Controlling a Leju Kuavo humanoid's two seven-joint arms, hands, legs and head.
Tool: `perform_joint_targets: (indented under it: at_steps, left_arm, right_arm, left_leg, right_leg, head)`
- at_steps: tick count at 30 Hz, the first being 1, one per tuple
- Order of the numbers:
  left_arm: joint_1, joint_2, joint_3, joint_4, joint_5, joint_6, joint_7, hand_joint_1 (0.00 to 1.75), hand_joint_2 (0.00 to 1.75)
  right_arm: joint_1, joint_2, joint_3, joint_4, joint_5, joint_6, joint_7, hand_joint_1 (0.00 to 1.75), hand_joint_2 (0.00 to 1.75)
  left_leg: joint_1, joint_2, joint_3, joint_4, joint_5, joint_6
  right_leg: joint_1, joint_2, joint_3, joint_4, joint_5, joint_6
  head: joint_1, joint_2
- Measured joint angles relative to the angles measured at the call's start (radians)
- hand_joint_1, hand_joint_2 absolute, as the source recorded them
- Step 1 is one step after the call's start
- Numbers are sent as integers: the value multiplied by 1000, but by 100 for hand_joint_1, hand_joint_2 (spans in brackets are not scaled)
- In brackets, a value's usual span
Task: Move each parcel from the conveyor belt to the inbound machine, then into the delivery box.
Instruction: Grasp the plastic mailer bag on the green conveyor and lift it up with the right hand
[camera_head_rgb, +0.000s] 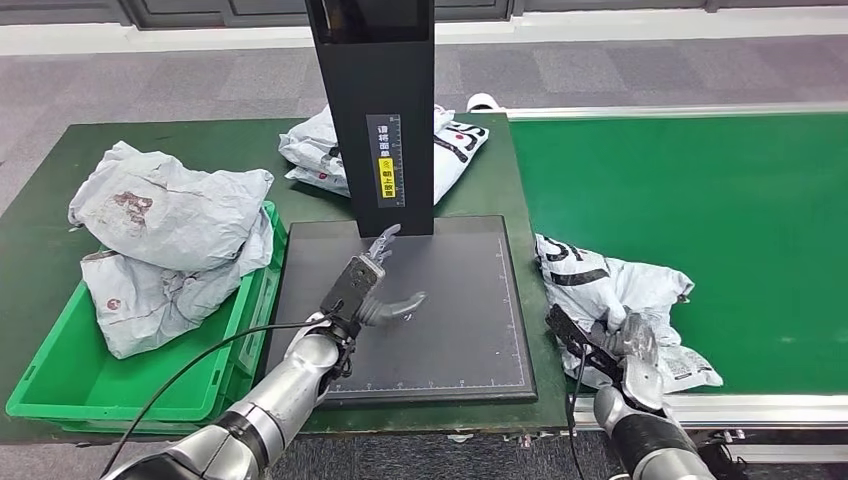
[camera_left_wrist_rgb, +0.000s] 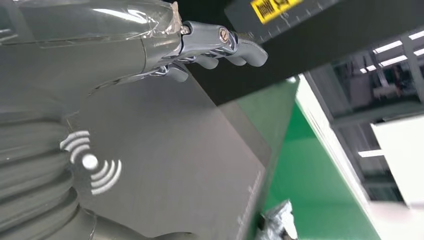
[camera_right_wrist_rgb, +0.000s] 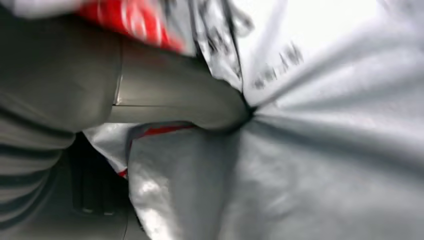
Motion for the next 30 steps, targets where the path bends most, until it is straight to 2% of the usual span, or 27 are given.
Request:
perform_joint_targets:
  at_steps: [3,6,8,10,14,19,22,24,28,30]
  left_arm:
    - [9,2,1,-5,-46,67,2,0,175]
    - [15,2,3,-14,-91,163,-17,0,175]
    - [20,3,8,-25,-115,230,-33,0,175]
    - [22,4,24,-36,-120,284,-54,0,175]
    - [20,9,68,-60,-105,352,-94,0,175]
    - [27,12,96,-109,-73,419,-102,0,175]
    - [40,9,99,-140,-41,432,-104,0,175]
    - [48,6,100,-158,-22,429,-104,0,175]
    - [53,4,100,-180,-7,413,-104,0,175]
    - [53,4,100,-182,1,399,-104,0,175]
  right_arm:
    - [14,24,-18,-60,-70,-97,-128,175,175]
    - [34,46,-25,-140,-135,-154,-231,175,175]
    - [61,62,-26,-227,-187,-183,-297,175,175]
    - [86,80,-26,-334,-272,-215,-403,175,175]
    - [103,118,-26,-510,-424,-240,-604,175,175]
    - [96,158,-21,-604,-544,-240,-731,175,175]
    - [80,175,4,-613,-591,-240,-767,175,175]
    - [68,186,42,-600,-591,-234,-753,175,175]
    - [13,200,141,-483,-542,-191,-636,175,175]
    - [-16,210,187,-403,-518,-140,-578,175,175]
  left_leg:
    - [0,1,0,0,0,0]
    - [0,0,-1,0,0,0]
    - [1,-2,-3,0,1,-1]
    - [1,-3,-4,-1,1,-1]
    - [1,-2,-5,-1,1,-1]
    - [1,-4,-5,-1,1,0]
    - [0,-4,-5,0,1,0]
    - [0,-3,-5,0,1,0]
    - [1,-3,-5,0,2,-1]
    - [1,-4,-5,-1,3,-1]
  right_leg:
    - [0,1,-1,0,0,0]
    - [0,0,-2,0,0,0]
    - [0,-2,-2,1,0,0]
    - [0,-3,-4,1,0,0]
    - [0,-2,-5,1,0,0]
    - [0,-4,-4,1,-1,0]
    - [0,-4,-4,1,-1,0]
    - [0,-4,-4,1,-1,0]
    - [0,-4,-4,1,-1,0]
    - [1,-4,-4,1,0,-1]
  head:
    - [0,0]
    - [0,0]
    - [0,0]
    - [0,0]
    - [0,0]
    - [0,0]
    - [0,0]
    - [0,0]
    - [0,0]
    - [0,0]
